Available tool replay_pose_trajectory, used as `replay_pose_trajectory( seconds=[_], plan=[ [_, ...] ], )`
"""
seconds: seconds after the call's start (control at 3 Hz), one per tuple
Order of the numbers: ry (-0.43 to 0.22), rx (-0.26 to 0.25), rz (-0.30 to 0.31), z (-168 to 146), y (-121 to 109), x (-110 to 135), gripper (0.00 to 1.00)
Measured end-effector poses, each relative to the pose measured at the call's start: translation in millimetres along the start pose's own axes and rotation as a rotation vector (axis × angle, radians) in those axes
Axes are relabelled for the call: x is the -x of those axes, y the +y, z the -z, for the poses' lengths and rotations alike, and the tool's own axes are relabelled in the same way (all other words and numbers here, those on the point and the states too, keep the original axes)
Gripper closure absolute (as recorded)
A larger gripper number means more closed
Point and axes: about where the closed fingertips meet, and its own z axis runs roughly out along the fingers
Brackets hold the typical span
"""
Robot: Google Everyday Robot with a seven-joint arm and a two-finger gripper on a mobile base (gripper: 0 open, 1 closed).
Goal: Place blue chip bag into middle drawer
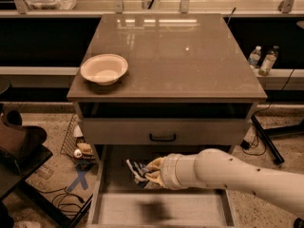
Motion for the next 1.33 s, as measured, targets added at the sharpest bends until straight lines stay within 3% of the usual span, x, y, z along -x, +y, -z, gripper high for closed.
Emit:
replay_pose_trajectory(
  seconds=[0.33,0.67,1.33],
  plan=[
    [0.171,-0.088,0.091,16.2,0.5,-33.3,1.0],
    [0.221,-0.155,0.108,34.5,-5.3,-43.0,0.82],
    [0.221,-0.158,0.115,35.5,-6.2,-40.2,0.36]
  ],
)
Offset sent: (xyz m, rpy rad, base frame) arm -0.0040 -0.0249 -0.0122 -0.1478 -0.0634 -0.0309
